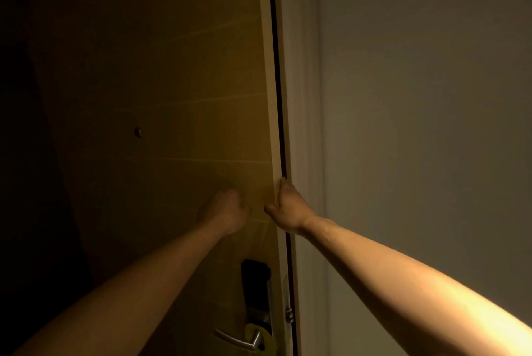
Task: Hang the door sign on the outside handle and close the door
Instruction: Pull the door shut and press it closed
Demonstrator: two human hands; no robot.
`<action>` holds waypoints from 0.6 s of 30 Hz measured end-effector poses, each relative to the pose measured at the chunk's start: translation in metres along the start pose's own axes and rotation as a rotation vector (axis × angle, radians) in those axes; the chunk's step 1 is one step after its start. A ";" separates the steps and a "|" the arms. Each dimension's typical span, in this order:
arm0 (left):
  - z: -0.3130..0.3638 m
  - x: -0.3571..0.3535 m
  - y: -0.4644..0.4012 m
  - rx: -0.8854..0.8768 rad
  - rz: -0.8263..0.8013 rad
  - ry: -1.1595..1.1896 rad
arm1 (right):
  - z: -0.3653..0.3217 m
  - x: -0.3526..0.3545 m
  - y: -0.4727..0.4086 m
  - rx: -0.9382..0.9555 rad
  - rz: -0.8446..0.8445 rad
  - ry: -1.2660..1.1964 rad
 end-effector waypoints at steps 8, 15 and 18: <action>0.010 0.029 -0.002 -0.001 0.078 0.021 | 0.002 0.014 -0.008 -0.131 0.130 -0.237; 0.014 0.038 0.030 0.083 0.122 0.152 | -0.002 0.011 0.001 -0.097 0.155 -0.307; 0.012 0.053 0.048 0.164 0.167 0.151 | -0.005 0.014 0.003 -0.090 0.113 -0.339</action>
Point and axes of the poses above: each hand's wrist, its own y-axis away from the middle knuckle, its own x-axis out of the back of the hand, z = x × y, the point moved 9 cm from there along -y, towards the middle knuckle, and after that the axes turned 12 degrees about x, right-handed, at the moved point
